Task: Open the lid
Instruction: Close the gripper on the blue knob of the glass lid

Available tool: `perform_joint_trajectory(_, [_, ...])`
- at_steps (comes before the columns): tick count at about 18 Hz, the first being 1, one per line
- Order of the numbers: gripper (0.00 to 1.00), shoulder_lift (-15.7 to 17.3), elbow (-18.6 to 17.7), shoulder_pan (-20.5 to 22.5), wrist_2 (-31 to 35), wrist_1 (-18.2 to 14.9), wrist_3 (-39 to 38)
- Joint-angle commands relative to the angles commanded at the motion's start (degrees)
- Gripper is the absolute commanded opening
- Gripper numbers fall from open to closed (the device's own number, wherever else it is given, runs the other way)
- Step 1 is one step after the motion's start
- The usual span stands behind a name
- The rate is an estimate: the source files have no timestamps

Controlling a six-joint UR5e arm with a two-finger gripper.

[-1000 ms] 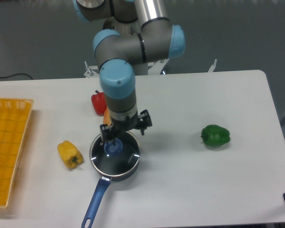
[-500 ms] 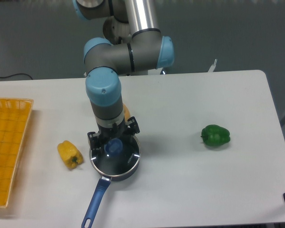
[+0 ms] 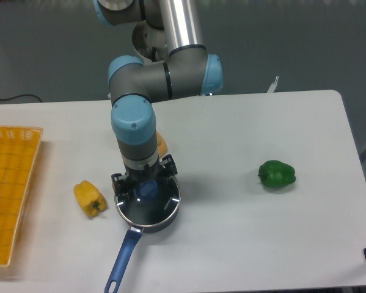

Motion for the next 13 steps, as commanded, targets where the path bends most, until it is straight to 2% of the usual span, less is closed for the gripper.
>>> perform_joint_trajectory(5, [1.00, -0.09, -0.79, -0.17, 0.26, 1.67, 0.00])
perform_joint_trajectory(13, [1.00, -0.09, -1.49, -0.35, 0.35, 2.11, 0.00])
